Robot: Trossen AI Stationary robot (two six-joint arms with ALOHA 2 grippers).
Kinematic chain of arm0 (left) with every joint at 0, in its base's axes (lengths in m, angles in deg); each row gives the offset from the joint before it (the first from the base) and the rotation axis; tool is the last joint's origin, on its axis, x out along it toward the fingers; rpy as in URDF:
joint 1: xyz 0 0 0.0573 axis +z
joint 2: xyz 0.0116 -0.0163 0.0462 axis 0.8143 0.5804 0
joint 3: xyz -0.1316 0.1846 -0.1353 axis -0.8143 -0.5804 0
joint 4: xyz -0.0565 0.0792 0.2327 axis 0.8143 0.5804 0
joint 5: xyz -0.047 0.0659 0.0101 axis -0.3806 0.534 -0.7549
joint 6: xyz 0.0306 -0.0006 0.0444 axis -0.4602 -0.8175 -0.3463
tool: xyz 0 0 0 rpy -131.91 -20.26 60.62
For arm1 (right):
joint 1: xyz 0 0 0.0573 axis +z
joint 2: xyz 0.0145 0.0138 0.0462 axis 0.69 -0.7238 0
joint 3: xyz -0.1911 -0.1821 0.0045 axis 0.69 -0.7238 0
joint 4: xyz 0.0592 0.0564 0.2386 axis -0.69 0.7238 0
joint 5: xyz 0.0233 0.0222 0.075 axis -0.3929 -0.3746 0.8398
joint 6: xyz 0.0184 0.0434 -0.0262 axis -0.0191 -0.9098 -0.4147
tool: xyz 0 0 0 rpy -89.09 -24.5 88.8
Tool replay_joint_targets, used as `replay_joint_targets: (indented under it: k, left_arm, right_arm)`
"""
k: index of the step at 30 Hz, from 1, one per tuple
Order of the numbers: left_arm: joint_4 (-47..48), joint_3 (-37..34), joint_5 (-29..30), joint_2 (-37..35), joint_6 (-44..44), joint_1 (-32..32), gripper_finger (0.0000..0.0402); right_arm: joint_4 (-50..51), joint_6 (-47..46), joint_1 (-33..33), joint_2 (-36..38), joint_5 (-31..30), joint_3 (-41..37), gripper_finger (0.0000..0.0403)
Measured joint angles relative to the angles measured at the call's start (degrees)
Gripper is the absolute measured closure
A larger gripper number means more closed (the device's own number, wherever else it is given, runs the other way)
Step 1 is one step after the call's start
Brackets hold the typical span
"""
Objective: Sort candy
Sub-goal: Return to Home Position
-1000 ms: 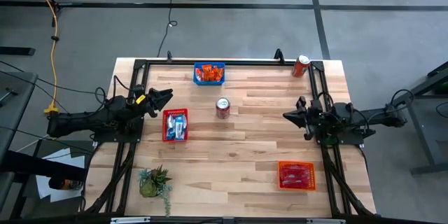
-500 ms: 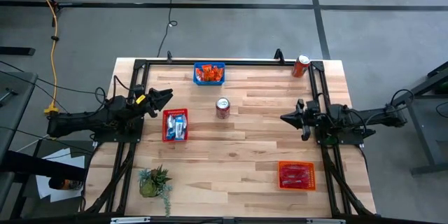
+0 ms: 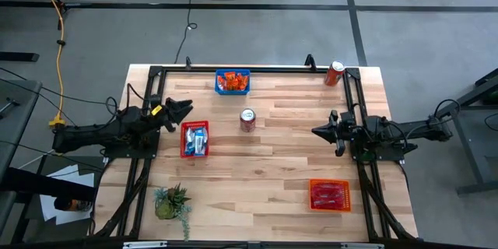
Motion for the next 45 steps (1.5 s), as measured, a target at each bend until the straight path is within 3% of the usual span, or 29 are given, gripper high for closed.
replay_joint_targets:
  k: [4, 7, 12, 24, 45]
  left_arm:
    - [10.57, 0.03, -4.99, -3.58, -14.99, -2.02, 0.0178]
    - [10.94, 0.0, -8.27, -3.51, -26.99, -4.68, 0.0178]
    - [11.69, 0.0, -12.16, -3.5, -33.13, -7.11, 0.0178]
    - [11.73, 0.0, -13.19, -2.82, -20.96, -7.49, 0.0178]
    - [11.71, 0.0, -13.08, -2.82, -20.9, -7.49, 0.0178]
  right_arm:
    - [0.02, 0.0, 0.0, 0.0, -0.02, 0.0, 0.0398]
    - [0.04, -0.02, 0.0, -0.04, -0.03, 0.0, 0.0398]
    - [0.04, -0.02, 0.0, 0.07, -0.02, 0.0, 0.0398]
    - [0.04, -0.02, 0.0, 0.07, -0.02, 0.02, 0.0398]
    - [0.04, -0.02, 0.01, 0.07, -0.04, 0.02, 0.0398]
